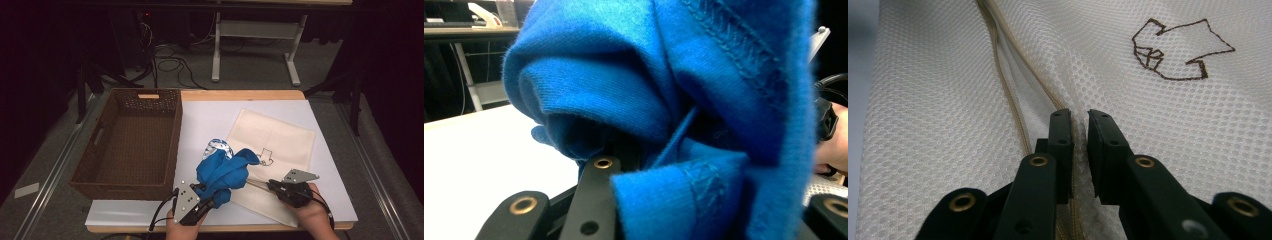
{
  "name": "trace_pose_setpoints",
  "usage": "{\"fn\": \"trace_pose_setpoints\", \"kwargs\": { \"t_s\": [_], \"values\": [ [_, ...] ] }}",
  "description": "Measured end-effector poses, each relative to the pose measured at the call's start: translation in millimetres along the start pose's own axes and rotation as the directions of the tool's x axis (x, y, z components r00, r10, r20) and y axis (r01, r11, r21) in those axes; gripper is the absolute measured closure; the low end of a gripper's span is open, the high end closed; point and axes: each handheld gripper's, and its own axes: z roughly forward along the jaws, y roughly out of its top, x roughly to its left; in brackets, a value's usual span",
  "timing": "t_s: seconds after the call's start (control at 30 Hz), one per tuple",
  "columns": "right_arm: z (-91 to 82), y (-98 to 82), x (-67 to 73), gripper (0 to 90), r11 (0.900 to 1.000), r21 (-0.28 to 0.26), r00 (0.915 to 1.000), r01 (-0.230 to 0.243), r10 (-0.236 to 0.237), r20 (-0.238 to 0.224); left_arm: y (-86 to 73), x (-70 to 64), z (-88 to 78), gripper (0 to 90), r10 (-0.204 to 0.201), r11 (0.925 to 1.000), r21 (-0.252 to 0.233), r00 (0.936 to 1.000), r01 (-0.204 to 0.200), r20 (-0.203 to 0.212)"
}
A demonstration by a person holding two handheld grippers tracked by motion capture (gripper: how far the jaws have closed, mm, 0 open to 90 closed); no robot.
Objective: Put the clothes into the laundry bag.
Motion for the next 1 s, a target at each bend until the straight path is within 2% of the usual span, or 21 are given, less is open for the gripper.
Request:
{"fn": "trace_pose_setpoints", "kwargs": {
  "t_s": [0.37,0.43,0.63,0.73,0.77,0.83,1.0],
  "values": [
    [-9.4,3.6,-5.5,87.4,0.998,-0.054,0.9989,-0.033,0.031,-0.035,-0.8,-2.5,2.5,73.2,0.012,0.9999,0.01,0.9998,-0.012,0.016],
    [-10.4,4.2,-6.1,87.4,0.998,-0.061,0.999,-0.031,0.029,-0.035,-1.0,-3.5,2.5,73.1,0.024,0.9996,0.016,0.9996,-0.024,0.014],
    [-13.8,6.0,-5.9,87.7,0.996,-0.083,0.9986,-0.043,0.04,-0.034,-0.9,-7.7,0.4,73.2,0.027,0.9995,0.013,0.9994,-0.028,0.022],
    [-16.0,8.3,-6.6,88.0,0.994,-0.096,0.9982,-0.052,0.048,-0.035,1.8,-8.9,-1.2,73.1,0.055,0.9985,0.005,0.9983,-0.055,0.018],
    [-16.8,9.1,-7.1,88.1,0.994,-0.099,0.9984,-0.048,0.045,-0.034,2.6,-8.2,-2.4,73.1,0.051,0.9987,-0.001,0.9985,-0.051,0.02],
    [-17.8,10.9,-6.6,88.2,0.993,-0.109,0.9984,-0.052,0.05,-0.028,2.8,-7.4,-3.5,73.1,0.039,0.9992,-0.005,0.9988,-0.039,0.028],
    [-19.5,16.2,-7.2,88.5,0.991,-0.125,0.9983,-0.053,0.05,-0.03,0.2,-12.0,0.9,73.1,0.047,0.9986,0.02,0.9973,-0.049,0.057]
  ]
}}
